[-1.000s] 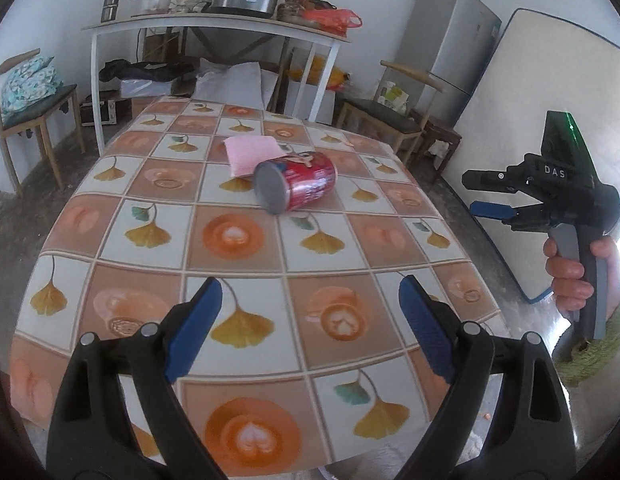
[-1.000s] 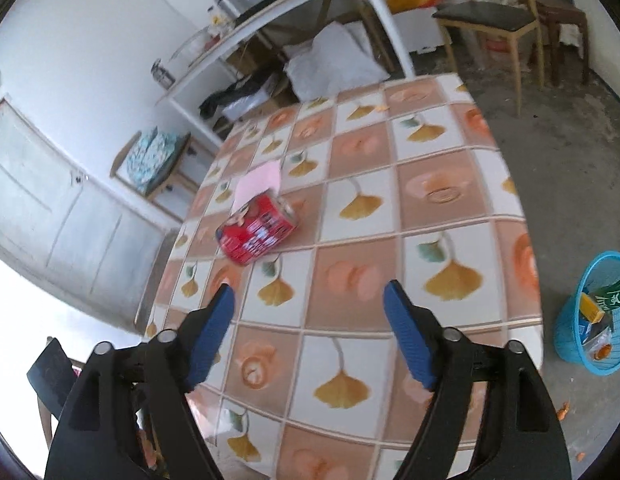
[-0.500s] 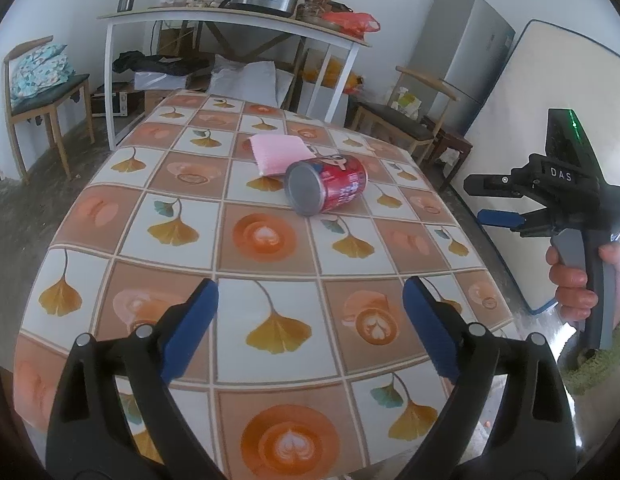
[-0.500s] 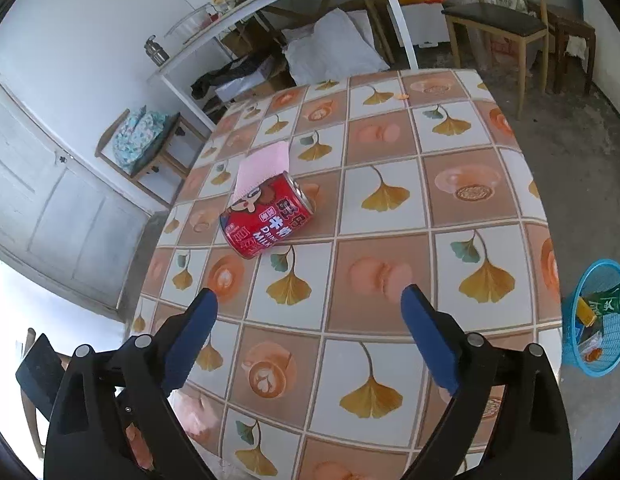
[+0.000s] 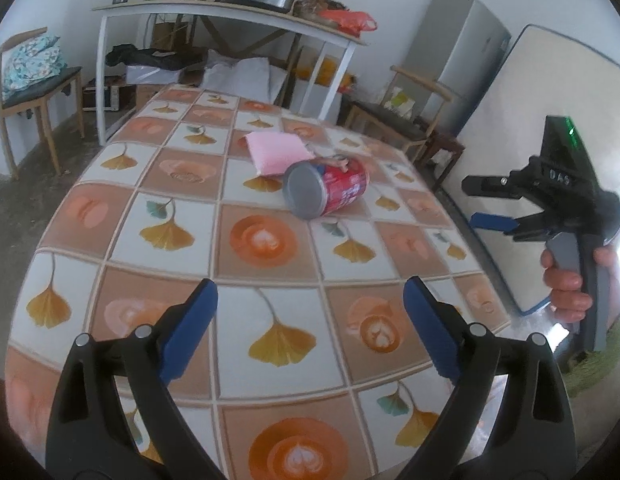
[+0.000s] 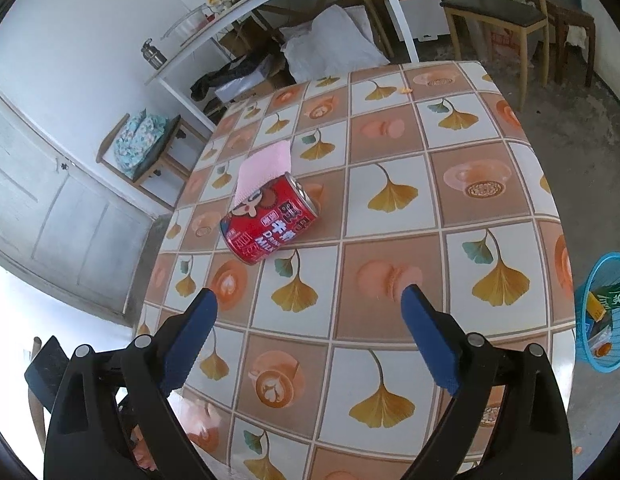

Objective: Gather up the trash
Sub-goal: 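Grasp the red can with the left tool while the right grasps the pink sponge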

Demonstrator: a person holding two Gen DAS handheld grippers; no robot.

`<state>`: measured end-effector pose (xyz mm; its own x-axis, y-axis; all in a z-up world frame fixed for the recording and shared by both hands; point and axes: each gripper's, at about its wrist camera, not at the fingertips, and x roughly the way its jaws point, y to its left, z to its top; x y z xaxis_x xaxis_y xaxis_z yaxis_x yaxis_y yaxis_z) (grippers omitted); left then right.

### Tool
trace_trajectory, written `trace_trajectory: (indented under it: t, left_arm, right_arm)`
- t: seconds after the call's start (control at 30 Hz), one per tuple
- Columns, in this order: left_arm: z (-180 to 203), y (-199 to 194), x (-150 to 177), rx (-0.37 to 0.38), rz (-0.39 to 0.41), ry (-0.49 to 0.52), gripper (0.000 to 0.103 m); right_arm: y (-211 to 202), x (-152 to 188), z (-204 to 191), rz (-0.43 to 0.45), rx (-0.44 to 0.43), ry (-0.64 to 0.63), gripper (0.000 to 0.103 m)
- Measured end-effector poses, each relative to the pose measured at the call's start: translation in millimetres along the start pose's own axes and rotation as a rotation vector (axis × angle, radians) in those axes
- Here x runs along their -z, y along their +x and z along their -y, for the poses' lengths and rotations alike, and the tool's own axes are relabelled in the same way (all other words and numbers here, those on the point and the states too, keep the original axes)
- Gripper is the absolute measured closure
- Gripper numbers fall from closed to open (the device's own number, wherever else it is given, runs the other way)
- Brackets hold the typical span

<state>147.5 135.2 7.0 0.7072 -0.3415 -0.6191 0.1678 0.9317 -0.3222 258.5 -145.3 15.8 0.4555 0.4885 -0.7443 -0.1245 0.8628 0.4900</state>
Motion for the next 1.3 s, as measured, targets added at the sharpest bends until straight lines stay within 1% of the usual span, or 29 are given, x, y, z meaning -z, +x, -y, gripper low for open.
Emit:
trace_trajectory:
  t: [0.13, 0.2, 0.27, 0.3, 0.33, 0.37, 0.4, 0.43, 0.47, 0.5, 0.53, 0.63, 0.67, 0.7, 0.73, 0.8, 0.87, 1.03, 1.1, 1.2, 1.3]
  left_arm:
    - [2, 1, -19, 0.050, 0.063, 0.065, 0.013]
    - [7, 6, -37, 0.060, 0.093, 0.134, 0.013]
    - [16, 14, -53, 0.048, 0.108, 0.212, 0.013]
    - [21, 19, -59, 0.039, 0.105, 0.247, 0.013]
    - [30, 31, -70, 0.019, 0.094, 0.316, 0.013]
    - [36, 40, -77, 0.005, 0.083, 0.361, 0.013]
    - [42, 49, -82, -0.006, 0.065, 0.399, 0.013]
    - [50, 66, -89, -0.027, 0.025, 0.454, 0.013]
    - [55, 78, -94, -0.050, -0.003, 0.487, 0.013]
    - [59, 92, -98, -0.066, -0.033, 0.514, 0.013]
    - [63, 108, -103, -0.068, -0.080, 0.537, 0.013]
    - [70, 147, -109, -0.098, -0.194, 0.586, 0.013]
    - [73, 158, -109, -0.110, -0.233, 0.604, 0.014]
    - [76, 170, -109, -0.139, -0.272, 0.611, 0.020]
    - [77, 177, -109, -0.156, -0.302, 0.606, 0.024]
    - [80, 188, -106, -0.166, -0.349, 0.591, 0.033]
    - [81, 191, -103, -0.208, -0.344, 0.586, 0.036]
    - [79, 182, -100, -0.226, -0.348, 0.525, 0.040]
    - [73, 172, -97, -0.222, -0.345, 0.471, 0.041]
    - [51, 140, -84, -0.212, -0.315, 0.339, 0.043]
    - [25, 106, -68, -0.224, -0.280, 0.213, 0.045]
  right_arm:
    - [-4, 0, 3, 0.009, -0.013, -0.009, 0.013]
    - [-4, 0, 8, 0.009, -0.021, -0.004, 0.013]
    - [-4, -1, 13, 0.010, -0.026, 0.003, 0.013]
    - [-4, -2, 16, 0.011, -0.027, 0.009, 0.013]
    - [-4, -2, 19, 0.012, -0.028, 0.014, 0.013]
    - [-4, -3, 22, 0.013, -0.030, 0.019, 0.013]
    - [-4, -4, 25, 0.014, -0.030, 0.027, 0.013]
    - [-4, -5, 28, 0.015, -0.030, 0.032, 0.013]
    - [-5, -5, 30, 0.016, -0.030, 0.037, 0.013]
    - [-5, -6, 32, 0.017, -0.031, 0.041, 0.013]
    - [-7, -6, 34, 0.020, -0.032, 0.044, 0.013]
    - [-13, -5, 41, 0.031, -0.032, 0.053, 0.013]
    - [-14, -5, 43, 0.033, -0.034, 0.056, 0.013]
    - [-16, -4, 46, 0.036, -0.035, 0.060, 0.013]
    - [-17, -4, 48, 0.038, -0.034, 0.064, 0.013]
    - [-19, -4, 53, 0.040, -0.031, 0.074, 0.013]
    - [-21, -5, 57, 0.040, -0.034, 0.087, 0.013]
    - [-29, -6, 56, 0.055, -0.053, 0.086, 0.013]
    - [-30, -7, 54, 0.056, -0.056, 0.081, 0.013]
    - [-29, -10, 49, 0.046, -0.067, 0.067, 0.013]
    - [-19, -25, 33, 0.020, -0.086, 0.021, 0.013]
